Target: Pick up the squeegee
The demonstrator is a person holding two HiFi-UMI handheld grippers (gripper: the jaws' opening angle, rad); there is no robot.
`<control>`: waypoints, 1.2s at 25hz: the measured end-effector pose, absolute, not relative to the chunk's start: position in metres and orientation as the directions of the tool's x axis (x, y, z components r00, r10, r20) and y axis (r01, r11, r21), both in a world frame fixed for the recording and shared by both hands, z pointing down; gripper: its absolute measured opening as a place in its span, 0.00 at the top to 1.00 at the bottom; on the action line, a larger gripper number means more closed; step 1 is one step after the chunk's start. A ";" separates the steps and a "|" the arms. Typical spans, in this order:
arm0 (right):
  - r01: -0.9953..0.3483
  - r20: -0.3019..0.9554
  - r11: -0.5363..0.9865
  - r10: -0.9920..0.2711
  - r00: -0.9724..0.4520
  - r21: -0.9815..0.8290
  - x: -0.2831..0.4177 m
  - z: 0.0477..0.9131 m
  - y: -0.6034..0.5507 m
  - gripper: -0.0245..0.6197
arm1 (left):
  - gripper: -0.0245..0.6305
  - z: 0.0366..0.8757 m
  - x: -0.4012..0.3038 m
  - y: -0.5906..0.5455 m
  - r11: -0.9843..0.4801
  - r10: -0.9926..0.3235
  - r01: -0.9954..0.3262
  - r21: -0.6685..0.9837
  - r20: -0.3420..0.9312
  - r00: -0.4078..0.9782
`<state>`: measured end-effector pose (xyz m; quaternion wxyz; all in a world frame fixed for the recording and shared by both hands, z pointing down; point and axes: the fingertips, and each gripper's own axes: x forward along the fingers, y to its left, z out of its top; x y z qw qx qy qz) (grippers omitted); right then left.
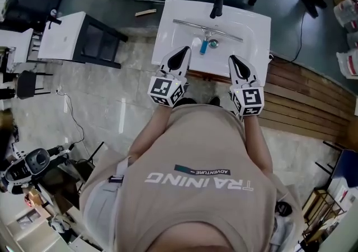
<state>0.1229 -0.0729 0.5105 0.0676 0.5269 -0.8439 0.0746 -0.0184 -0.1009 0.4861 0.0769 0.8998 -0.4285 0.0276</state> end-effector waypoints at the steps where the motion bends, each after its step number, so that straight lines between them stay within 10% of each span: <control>1: -0.897 0.190 0.438 -0.877 -0.441 -0.060 0.126 0.511 -0.074 0.91 | 0.94 0.484 -0.016 -0.101 -0.616 -0.772 -0.780 0.109 0.115 0.625; 30: -0.934 0.282 0.352 -0.891 -0.355 -0.062 0.108 0.542 -0.142 0.91 | 0.94 0.487 -0.045 -0.164 -0.657 -0.736 -0.744 0.122 0.111 0.668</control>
